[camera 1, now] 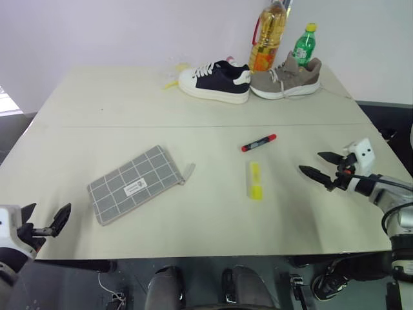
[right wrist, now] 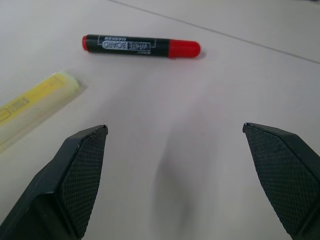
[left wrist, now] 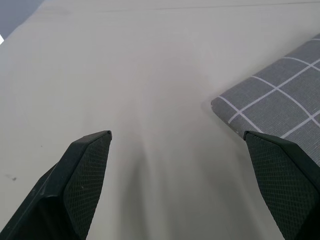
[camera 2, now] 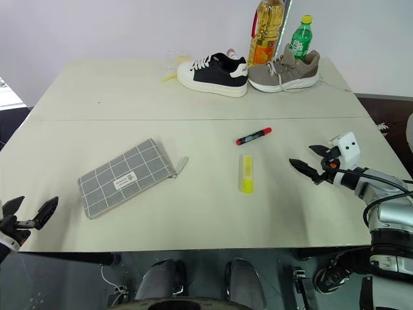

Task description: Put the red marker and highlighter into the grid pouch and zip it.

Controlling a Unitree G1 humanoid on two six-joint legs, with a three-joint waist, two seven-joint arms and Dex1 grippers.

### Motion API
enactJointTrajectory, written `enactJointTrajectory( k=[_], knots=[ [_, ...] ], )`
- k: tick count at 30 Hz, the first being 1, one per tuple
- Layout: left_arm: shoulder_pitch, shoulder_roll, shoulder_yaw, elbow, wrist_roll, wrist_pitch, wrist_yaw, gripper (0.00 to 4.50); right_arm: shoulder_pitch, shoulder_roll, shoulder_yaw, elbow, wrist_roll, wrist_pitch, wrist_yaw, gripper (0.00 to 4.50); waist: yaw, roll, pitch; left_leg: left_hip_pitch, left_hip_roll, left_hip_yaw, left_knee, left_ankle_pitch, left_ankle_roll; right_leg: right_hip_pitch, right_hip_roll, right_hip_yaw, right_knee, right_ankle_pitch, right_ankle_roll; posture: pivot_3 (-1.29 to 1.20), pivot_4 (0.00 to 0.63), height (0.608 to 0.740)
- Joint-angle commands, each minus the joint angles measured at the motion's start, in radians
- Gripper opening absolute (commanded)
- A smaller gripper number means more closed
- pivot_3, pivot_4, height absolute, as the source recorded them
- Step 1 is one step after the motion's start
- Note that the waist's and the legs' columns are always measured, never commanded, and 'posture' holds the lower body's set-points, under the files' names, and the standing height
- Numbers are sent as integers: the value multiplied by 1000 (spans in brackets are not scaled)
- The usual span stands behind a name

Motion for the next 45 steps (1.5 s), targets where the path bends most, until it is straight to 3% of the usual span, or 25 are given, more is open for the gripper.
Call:
enactJointTrajectory(
  k=[1, 8, 12, 15, 21, 24, 32, 41, 45],
  knots=[
    [0, 3, 26, -19, 8, -33, 5, 4454, -19, -6, -16, -8, 3, -17, -2, 4500, 0, 0, 0, 0, 0, 0, 0, 0, 0, 0, 0, 0, 0, 0, 0, 0, 150, 705],
    [-25, 7, 15, -30, 10, -24, 37, 4454, -48, 25, 3, -83, 40, 72, -29, 4500, -1, 0, 0, 0, 0, 0, 0, 0, 0, 0, 0, 0, 0, 0, 0, 0, 150, 705],
    [-26, -13, -2, -30, 31, -82, 21, 4454, -73, 89, 62, -252, 93, 172, -35, 4500, -6, 0, 0, 0, 0, 0, 0, 0, 0, 0, 1, 0, 0, 2, 3, 0, 150, 705],
    [-23, -36, -21, -26, 58, -132, 17, 4500, -108, 166, 137, -386, 119, 249, -68, 3291, -5, 1, 0, 0, 1, 0, 0, 0, 0, 0, 3, 0, 0, 2, 2, 0, 150, 705],
    [-13, -34, -96, -6, 163, -239, -3, 4500, -237, 406, 407, -493, 10, 322, -227, 43, -2, -1, -1, 0, 2, 0, 0, 0, 0, -1, 2, 0, 0, 2, 1, 0, 150, 705],
    [-10, -6, -113, 29, 216, -298, -25, 4500, -286, 535, 499, -458, -44, 339, -314, 43, -1, -1, -1, -1, 2, 0, 0, 0, 0, -2, 3, 0, 1, 2, 1, 0, 150, 705],
    [49, 44, -110, 57, 319, -418, -66, 4500, -361, 715, 703, -252, -229, 363, -447, 43, -8, -3, -2, -2, 1, 1, 1, 0, 0, -3, 2, 0, 2, 2, -1, 0, 150, 705],
    [123, 120, -129, 117, 456, -578, -112, 4500, -405, 794, 739, -56, -324, 410, -496, 43, -9, -3, -2, -2, 2, 1, 0, 0, 0, -4, 2, 0, 3, 1, -2, 0, 150, 705],
    [119, 197, -164, 204, 569, -741, -114, 4500, -405, 811, 723, -49, -322, 414, -482, 43, -8, -3, -2, -2, 2, 1, 0, -2, -2, -4, 1, 0, 4, 1, -2, 0, 150, 705]
  ],
)
